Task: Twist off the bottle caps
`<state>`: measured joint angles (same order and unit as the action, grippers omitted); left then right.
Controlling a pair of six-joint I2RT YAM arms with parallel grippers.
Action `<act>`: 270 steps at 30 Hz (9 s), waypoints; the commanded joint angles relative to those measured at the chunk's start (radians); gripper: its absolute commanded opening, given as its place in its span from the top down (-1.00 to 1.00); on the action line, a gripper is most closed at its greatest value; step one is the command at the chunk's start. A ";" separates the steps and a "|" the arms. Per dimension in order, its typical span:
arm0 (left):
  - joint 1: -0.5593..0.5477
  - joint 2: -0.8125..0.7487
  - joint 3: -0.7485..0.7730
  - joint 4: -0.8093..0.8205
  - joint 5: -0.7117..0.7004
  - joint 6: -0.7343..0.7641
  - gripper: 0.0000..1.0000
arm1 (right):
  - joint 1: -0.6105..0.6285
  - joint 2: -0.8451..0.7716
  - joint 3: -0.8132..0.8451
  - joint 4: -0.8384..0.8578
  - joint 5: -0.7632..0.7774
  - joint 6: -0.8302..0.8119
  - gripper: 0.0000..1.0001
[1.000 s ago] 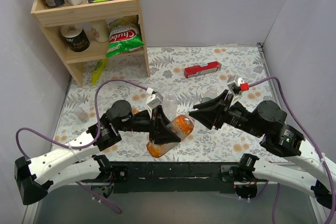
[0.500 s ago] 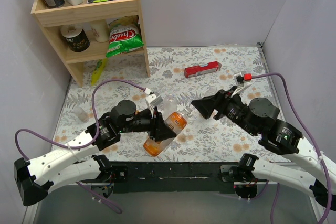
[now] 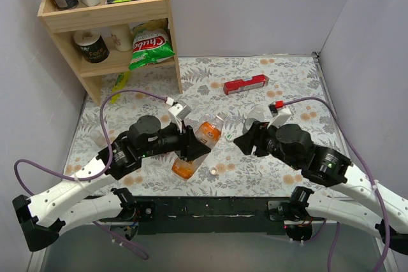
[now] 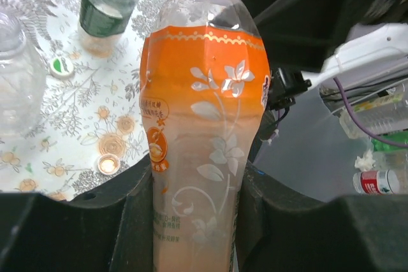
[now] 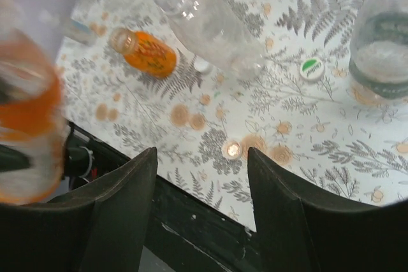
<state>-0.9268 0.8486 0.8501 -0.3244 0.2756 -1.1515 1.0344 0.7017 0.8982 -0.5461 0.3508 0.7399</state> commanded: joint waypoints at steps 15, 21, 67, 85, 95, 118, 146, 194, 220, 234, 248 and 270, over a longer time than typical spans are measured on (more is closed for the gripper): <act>0.365 0.103 0.282 -0.036 -0.072 0.062 0.81 | 0.314 0.448 -0.113 0.222 0.125 -0.039 -0.35; 0.365 0.086 0.256 -0.059 -0.047 0.049 0.81 | 0.317 0.671 -0.056 0.209 0.181 -0.060 -0.45; 0.365 0.070 0.222 -0.074 0.019 0.088 0.78 | 0.192 0.302 -0.389 -0.066 0.165 0.165 0.60; 0.365 0.063 0.277 -0.131 0.008 0.118 0.78 | -0.638 0.171 -0.495 0.145 -0.123 -0.186 0.62; 0.364 0.052 0.277 -0.134 0.023 0.122 0.78 | -0.813 0.487 -0.314 0.336 -0.076 -0.352 0.63; 0.364 0.087 0.314 -0.157 0.187 0.234 0.76 | -0.866 0.667 -0.147 0.292 -0.043 -0.366 -0.38; 0.330 0.142 0.227 -0.045 0.393 0.203 0.73 | -0.547 0.389 0.329 0.664 -1.070 0.042 -0.58; 0.652 0.138 0.357 -0.154 -0.191 0.058 -0.96 | -0.855 0.444 0.769 0.043 -0.074 -0.531 0.97; 0.661 -0.060 0.222 -0.260 -0.277 0.038 -0.96 | -0.944 0.090 -0.169 0.396 0.079 -0.686 0.97; 0.661 -0.062 0.218 -0.266 -0.239 0.047 -0.96 | -0.942 0.068 -0.269 0.453 0.108 -0.728 0.97; 0.661 -0.057 0.211 -0.263 -0.243 0.045 -0.96 | -0.942 0.084 -0.163 0.359 0.094 -0.714 -0.62; 0.661 -0.086 0.253 -0.248 -0.340 0.039 -0.96 | -0.944 -0.001 0.105 0.229 -0.005 -0.657 -0.83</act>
<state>-0.2684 0.7898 1.0702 -0.5819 0.0101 -1.1160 0.0917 0.7582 0.9344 -0.2901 0.3973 0.0460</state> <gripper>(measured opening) 0.982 0.916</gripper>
